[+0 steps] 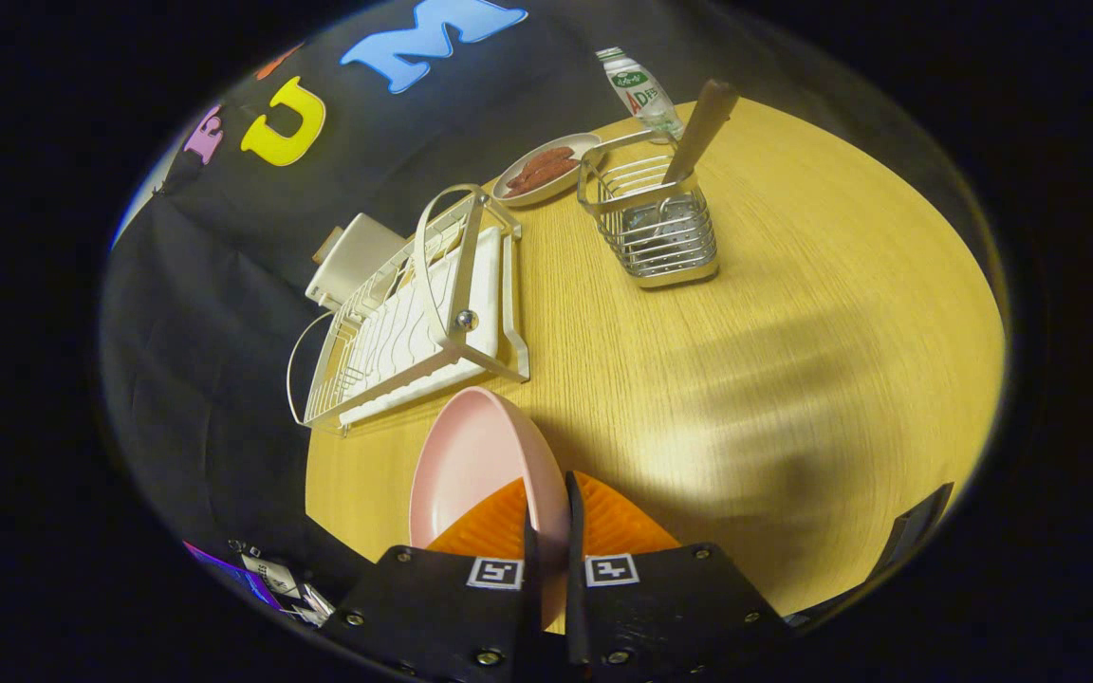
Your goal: Take the plate from the dish rack, then take the spoon from the basket and place it into the plate.
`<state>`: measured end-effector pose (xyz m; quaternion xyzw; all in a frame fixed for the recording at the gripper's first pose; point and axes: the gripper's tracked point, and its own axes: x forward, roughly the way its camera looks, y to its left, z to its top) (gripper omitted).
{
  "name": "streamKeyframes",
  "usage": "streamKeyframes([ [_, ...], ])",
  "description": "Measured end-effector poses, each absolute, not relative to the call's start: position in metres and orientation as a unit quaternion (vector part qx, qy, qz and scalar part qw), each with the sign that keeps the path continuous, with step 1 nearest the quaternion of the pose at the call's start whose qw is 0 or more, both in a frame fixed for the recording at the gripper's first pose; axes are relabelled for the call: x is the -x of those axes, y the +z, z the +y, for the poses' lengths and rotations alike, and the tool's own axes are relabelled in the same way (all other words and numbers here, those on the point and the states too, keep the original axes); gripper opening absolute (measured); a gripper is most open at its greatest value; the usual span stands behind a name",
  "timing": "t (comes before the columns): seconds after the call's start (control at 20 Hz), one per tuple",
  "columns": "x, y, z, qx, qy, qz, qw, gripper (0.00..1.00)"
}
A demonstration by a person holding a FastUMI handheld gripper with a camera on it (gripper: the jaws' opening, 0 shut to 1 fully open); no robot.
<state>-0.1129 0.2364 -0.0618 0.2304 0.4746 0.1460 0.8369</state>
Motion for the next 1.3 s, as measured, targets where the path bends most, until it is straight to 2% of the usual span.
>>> streamKeyframes([
  [0.3,0.103,-0.075,0.239,-0.247,0.155,0.475,0.831,0.09],
  [0.5,0.098,-0.075,0.227,-0.235,0.141,0.468,0.84,0.14],
  [0.6,0.093,-0.069,0.212,-0.224,0.126,0.459,0.851,0.2],
  [0.65,0.095,-0.074,0.206,-0.212,0.119,0.459,0.855,0.36],
  [0.75,0.094,-0.067,0.19,-0.174,0.112,0.438,0.875,0.37],
  [1.05,0.083,0.01,0.152,-0.091,0.104,0.291,0.947,0.37],
  [1.3,0.068,0.087,0.129,-0.008,0.112,0.111,0.988,0.37],
])
